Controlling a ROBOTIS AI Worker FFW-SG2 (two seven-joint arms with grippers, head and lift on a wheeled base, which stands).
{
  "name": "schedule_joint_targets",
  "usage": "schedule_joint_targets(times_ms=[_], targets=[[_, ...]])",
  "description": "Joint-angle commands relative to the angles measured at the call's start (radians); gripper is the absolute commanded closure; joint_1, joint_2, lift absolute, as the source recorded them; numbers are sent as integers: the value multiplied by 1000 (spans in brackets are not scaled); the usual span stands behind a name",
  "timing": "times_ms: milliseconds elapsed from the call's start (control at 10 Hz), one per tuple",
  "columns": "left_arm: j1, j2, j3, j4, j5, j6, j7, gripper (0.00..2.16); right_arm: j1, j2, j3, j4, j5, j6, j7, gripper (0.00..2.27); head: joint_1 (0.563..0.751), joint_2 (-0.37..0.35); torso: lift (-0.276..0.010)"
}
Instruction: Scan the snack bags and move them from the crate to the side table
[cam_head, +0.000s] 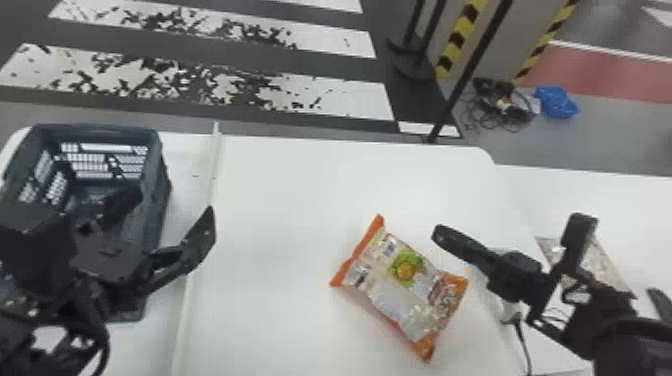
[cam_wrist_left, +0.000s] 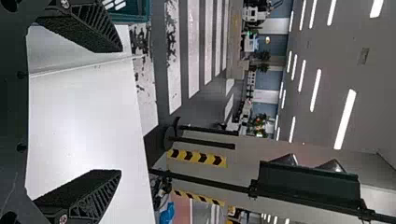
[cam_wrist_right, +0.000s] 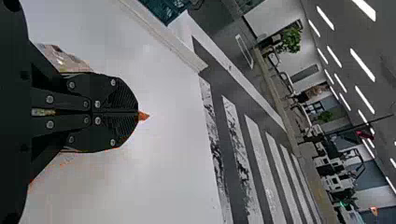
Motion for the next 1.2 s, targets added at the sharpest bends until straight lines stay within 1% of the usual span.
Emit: schedule_joint_targets(times_ms=[0,100,200,400,600,800,900,1100], targets=[[5,-1,-10,-5,-10,1,5,66,-36,-47,3,100,33,-61,-2,2233,695,-260,-87],[17,1,-10,-16,-16,-2,12,66,-40,-60,14,155,45,-107,-2,2236,695,-293,-87],[20,1,-10,-26,-16,1,12,66,-31,-58,30,190,62,-147,-2,2236,695,-305,-87],[20,4,-10,-31,-13,-5,12,66,9,-47,37,212,79,-174,-4,2236,695,-333,-87],[28,11,-14,-37,-7,-27,6,66,61,-47,22,213,85,-177,-7,2236,695,-345,-87],[40,19,0,-40,10,-66,0,66,141,-23,-17,184,54,-180,2,2236,695,-350,-87],[40,21,3,-40,17,-73,-1,66,184,-11,-30,154,38,-187,5,2236,695,-350,-87],[40,21,5,-40,22,-76,-5,66,194,11,-61,130,33,-199,-1,2236,695,-350,-87]])
